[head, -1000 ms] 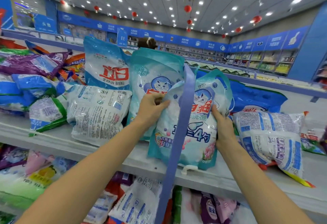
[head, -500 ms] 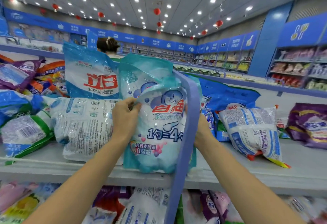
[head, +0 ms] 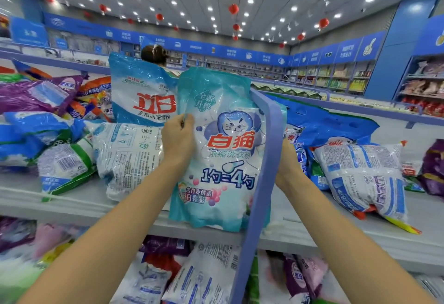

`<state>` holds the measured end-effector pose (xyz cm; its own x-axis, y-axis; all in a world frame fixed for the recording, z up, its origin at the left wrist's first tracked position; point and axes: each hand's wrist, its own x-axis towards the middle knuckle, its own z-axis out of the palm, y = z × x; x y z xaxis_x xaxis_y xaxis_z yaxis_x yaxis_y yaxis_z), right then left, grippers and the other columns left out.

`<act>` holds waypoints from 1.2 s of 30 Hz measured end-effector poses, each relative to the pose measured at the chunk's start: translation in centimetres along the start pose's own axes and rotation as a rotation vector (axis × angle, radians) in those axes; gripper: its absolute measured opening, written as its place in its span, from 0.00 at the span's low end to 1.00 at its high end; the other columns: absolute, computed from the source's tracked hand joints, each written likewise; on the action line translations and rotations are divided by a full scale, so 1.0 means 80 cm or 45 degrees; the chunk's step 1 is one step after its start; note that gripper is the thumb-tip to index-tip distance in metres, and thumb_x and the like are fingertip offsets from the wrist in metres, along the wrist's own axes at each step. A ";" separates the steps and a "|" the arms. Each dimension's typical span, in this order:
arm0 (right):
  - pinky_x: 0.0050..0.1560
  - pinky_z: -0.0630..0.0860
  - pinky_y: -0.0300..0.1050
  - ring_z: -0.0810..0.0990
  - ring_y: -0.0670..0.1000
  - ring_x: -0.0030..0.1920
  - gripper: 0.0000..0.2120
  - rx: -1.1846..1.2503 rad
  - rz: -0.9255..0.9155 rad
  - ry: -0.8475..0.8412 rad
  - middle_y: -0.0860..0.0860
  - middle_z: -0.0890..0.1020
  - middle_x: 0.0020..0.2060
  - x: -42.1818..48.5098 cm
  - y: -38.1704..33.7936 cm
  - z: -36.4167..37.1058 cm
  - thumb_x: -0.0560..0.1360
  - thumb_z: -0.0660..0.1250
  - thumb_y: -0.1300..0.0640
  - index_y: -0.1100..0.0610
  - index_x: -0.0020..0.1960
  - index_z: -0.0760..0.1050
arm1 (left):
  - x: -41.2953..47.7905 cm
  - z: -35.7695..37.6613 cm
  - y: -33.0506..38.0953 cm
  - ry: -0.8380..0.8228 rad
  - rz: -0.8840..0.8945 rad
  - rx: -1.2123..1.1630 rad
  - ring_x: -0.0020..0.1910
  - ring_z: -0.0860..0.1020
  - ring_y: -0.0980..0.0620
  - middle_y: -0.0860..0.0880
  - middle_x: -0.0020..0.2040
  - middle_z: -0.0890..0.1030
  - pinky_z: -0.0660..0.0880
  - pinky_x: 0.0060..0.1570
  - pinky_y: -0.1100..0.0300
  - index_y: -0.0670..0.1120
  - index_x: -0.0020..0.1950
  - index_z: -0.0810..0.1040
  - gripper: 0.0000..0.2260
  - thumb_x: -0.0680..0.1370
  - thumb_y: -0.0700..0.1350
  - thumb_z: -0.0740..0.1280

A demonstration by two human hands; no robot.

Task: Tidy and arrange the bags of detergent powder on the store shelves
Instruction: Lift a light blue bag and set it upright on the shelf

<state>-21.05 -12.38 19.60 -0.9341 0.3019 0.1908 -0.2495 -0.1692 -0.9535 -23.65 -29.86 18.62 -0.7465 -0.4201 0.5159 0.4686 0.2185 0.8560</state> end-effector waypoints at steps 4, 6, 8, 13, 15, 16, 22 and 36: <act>0.36 0.70 0.38 0.72 0.47 0.36 0.09 -0.100 -0.032 0.027 0.51 0.72 0.37 0.012 -0.009 -0.004 0.82 0.53 0.57 0.58 0.49 0.69 | 0.001 0.001 0.006 -0.002 -0.038 -0.104 0.30 0.66 0.51 0.46 0.29 0.67 0.63 0.32 0.57 0.46 0.31 0.64 0.17 0.81 0.44 0.60; 0.31 0.67 0.36 0.69 0.46 0.32 0.13 -0.092 -0.020 0.048 0.50 0.70 0.32 0.014 -0.008 -0.003 0.82 0.54 0.56 0.56 0.39 0.69 | 0.003 -0.002 0.000 0.034 -0.137 -0.244 0.30 0.70 0.50 0.46 0.30 0.71 0.68 0.32 0.58 0.46 0.32 0.68 0.16 0.80 0.44 0.60; 0.30 0.65 0.37 0.68 0.44 0.28 0.16 -0.040 -0.002 0.033 0.50 0.70 0.28 0.015 -0.006 0.002 0.82 0.54 0.56 0.54 0.35 0.66 | 0.006 -0.006 -0.008 0.082 -0.250 -0.396 0.31 0.74 0.51 0.47 0.31 0.74 0.72 0.34 0.58 0.45 0.34 0.71 0.14 0.80 0.43 0.61; 0.27 0.65 0.35 0.65 0.45 0.28 0.17 0.018 -0.004 0.075 0.50 0.66 0.27 0.019 -0.004 0.003 0.81 0.54 0.58 0.55 0.33 0.64 | 0.016 0.003 -0.010 0.145 -0.304 -0.488 0.33 0.75 0.50 0.49 0.32 0.76 0.74 0.38 0.55 0.46 0.32 0.72 0.15 0.80 0.42 0.62; 0.29 0.63 0.37 0.64 0.45 0.28 0.17 0.076 0.019 0.024 0.49 0.65 0.26 0.020 -0.002 0.001 0.81 0.55 0.56 0.54 0.34 0.64 | 0.018 0.009 -0.011 0.153 -0.278 -0.488 0.31 0.74 0.51 0.49 0.31 0.75 0.73 0.35 0.57 0.46 0.32 0.72 0.15 0.80 0.42 0.62; 0.30 0.61 0.38 0.64 0.45 0.28 0.16 0.074 0.028 -0.027 0.50 0.66 0.26 0.020 -0.001 -0.002 0.81 0.55 0.55 0.54 0.34 0.64 | 0.018 0.009 -0.012 0.150 -0.270 -0.479 0.31 0.73 0.50 0.49 0.31 0.74 0.72 0.34 0.56 0.46 0.32 0.71 0.15 0.80 0.42 0.62; 0.51 0.78 0.46 0.82 0.48 0.50 0.18 -0.150 -0.065 -0.396 0.50 0.82 0.53 0.023 -0.003 -0.063 0.74 0.69 0.54 0.52 0.62 0.71 | 0.016 0.002 -0.014 0.064 -0.115 -0.294 0.35 0.74 0.54 0.50 0.37 0.76 0.71 0.33 0.63 0.46 0.42 0.74 0.07 0.79 0.43 0.61; 0.64 0.64 0.56 0.70 0.60 0.65 0.32 -1.885 -0.793 -0.091 0.57 0.73 0.66 0.061 -0.010 -0.272 0.69 0.74 0.52 0.56 0.69 0.68 | -0.047 -0.036 0.037 0.071 0.483 0.140 0.52 0.73 0.55 0.50 0.54 0.74 0.67 0.50 0.73 0.48 0.55 0.73 0.10 0.73 0.45 0.64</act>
<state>-19.85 9.67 16.23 -0.8067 -0.0760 0.5861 -0.1618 0.9822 -0.0953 -18.12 -30.22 19.11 -0.5021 -0.3379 0.7960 0.6506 0.4588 0.6052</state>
